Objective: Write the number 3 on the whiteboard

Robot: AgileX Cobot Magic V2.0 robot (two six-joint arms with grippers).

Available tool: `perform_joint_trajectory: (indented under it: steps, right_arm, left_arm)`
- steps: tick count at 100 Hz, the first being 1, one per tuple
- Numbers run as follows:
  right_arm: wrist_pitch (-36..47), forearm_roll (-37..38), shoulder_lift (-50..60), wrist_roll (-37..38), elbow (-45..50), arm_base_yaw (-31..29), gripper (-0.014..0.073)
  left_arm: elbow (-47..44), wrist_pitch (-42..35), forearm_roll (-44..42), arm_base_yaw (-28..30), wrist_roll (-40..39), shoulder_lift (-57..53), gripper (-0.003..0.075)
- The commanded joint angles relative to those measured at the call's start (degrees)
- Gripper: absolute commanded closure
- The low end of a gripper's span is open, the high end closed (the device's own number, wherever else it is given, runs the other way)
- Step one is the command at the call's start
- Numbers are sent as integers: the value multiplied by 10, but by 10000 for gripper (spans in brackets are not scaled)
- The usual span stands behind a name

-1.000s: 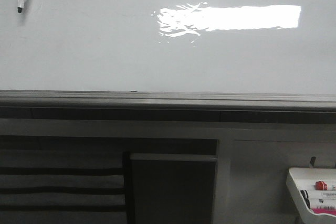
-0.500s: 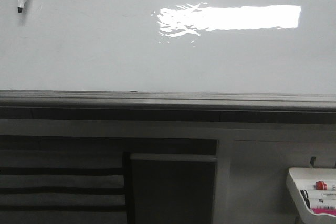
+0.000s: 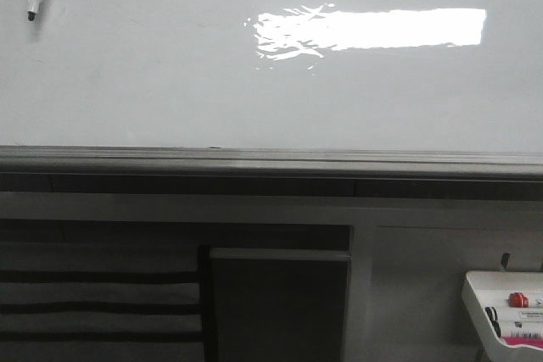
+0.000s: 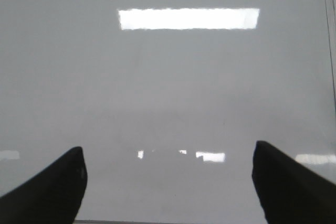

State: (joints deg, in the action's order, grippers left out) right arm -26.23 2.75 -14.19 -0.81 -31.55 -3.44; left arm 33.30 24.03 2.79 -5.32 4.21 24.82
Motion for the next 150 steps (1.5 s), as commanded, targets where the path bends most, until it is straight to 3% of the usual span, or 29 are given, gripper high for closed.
perform_joint_trajectory:
  steps: [1, 20, 53, 102, 150]
  right_arm:
    - [53, 1, -12, -4, -21, -1, 17]
    - [53, 1, -12, -4, -21, -1, 17]
    - [51, 1, -12, -4, -21, -1, 17]
    - [51, 1, -12, -4, -21, -1, 17]
    - [51, 1, -12, -4, -21, -1, 17]
  left_arm:
    - [36, -27, 10, -34, 8, 56, 209]
    - [80, -35, -28, -101, 14, 185, 209]
    - [171, -117, 19, -89, 14, 404, 209]
    - [224, -191, 15, -89, 15, 517, 213]
    - [224, -211, -3, -89, 16, 531, 482]
